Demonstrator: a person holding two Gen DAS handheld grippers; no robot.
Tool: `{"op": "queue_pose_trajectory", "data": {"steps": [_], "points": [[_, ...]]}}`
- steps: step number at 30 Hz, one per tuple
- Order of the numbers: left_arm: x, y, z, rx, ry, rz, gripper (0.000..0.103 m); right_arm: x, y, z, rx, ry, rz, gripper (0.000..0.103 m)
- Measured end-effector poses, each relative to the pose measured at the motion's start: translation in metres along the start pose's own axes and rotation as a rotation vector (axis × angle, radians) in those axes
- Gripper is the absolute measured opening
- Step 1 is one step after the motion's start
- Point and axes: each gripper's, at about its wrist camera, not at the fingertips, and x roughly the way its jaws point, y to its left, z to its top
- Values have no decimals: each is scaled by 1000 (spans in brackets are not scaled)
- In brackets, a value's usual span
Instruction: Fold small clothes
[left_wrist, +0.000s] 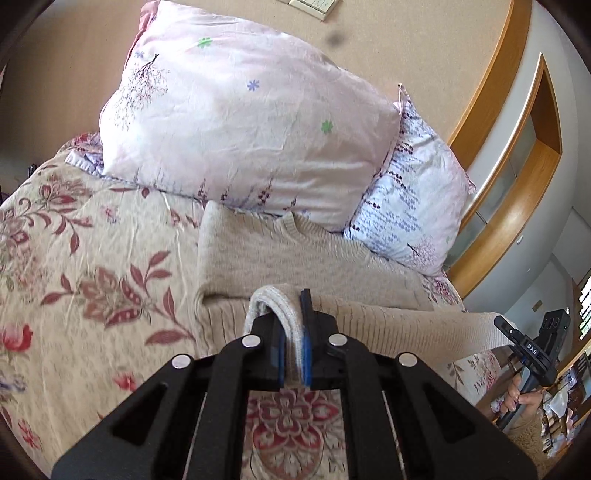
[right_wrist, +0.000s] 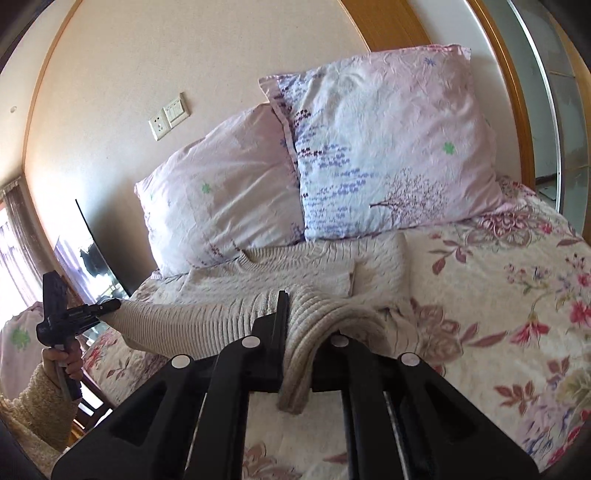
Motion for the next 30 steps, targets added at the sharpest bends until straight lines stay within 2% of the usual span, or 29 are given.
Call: {"op": "queue_pose_trajectory", "data": {"steps": [6, 10, 17, 23, 30], "points": [[52, -3, 48, 5, -47, 58, 6, 40, -10, 37, 7, -59, -62, 7], [97, 7, 66, -37, -28, 94, 6, 84, -30, 48, 57, -29, -99, 7], [154, 33, 63, -125, 63, 123, 6, 137, -60, 46, 143, 66, -140, 7], [170, 42, 59, -150, 92, 120, 6, 155, -71, 42, 181, 115, -164, 7], [193, 48, 61, -202, 125, 108, 6, 187, -89, 44, 283, 182, -176, 8]]}}
